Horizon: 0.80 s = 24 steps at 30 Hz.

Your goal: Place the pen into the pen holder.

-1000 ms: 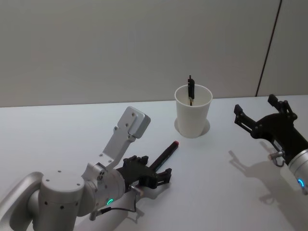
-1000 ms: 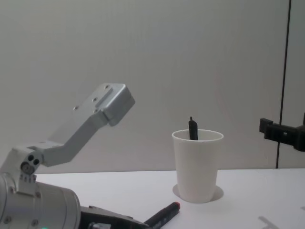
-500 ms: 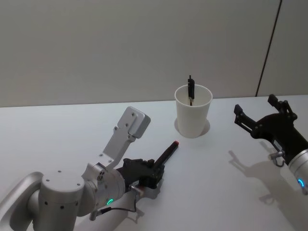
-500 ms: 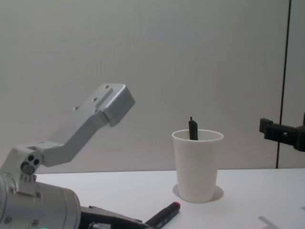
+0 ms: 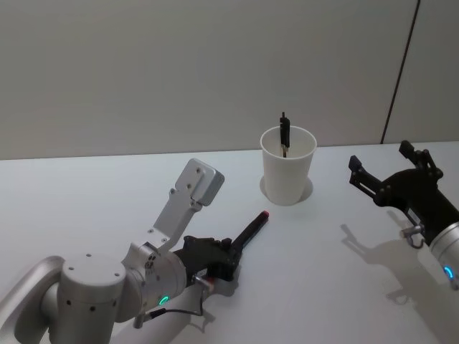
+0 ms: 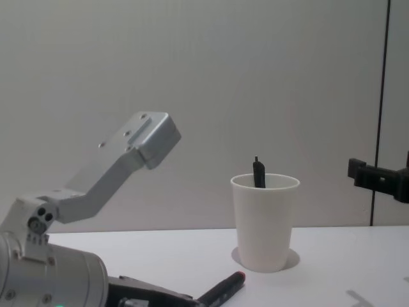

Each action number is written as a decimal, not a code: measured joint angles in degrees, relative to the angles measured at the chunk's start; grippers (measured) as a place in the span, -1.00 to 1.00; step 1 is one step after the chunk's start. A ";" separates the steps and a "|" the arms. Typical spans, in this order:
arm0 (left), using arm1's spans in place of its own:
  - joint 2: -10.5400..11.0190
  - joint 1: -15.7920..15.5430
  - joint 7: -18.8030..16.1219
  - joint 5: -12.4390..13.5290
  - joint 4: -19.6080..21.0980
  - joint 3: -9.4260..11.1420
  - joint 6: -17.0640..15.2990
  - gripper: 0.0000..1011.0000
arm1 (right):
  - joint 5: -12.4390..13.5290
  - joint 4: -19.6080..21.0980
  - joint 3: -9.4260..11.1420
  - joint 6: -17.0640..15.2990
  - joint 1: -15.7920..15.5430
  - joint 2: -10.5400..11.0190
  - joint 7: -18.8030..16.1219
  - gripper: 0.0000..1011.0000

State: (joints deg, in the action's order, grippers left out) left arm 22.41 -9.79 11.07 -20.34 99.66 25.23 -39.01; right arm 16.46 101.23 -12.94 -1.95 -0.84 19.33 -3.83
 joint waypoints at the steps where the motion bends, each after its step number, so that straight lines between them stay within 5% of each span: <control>1: 0.00 0.00 0.00 0.00 0.00 0.00 0.00 -0.66 | 0.00 0.00 0.00 0.00 0.00 0.00 0.00 0.98; 11: -0.02 0.12 -0.09 -0.71 0.00 -0.21 0.79 -0.66 | 0.00 0.00 0.00 0.00 0.00 0.00 0.00 0.98; 24: 0.31 1.14 -0.69 -6.65 0.42 -1.89 7.57 -0.66 | 0.00 0.00 0.00 0.00 0.00 0.00 0.00 0.98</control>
State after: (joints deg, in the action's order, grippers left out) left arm 22.71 -8.65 10.38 -26.99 100.07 23.34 -31.44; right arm 16.46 101.23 -12.94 -1.95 -0.84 19.33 -3.83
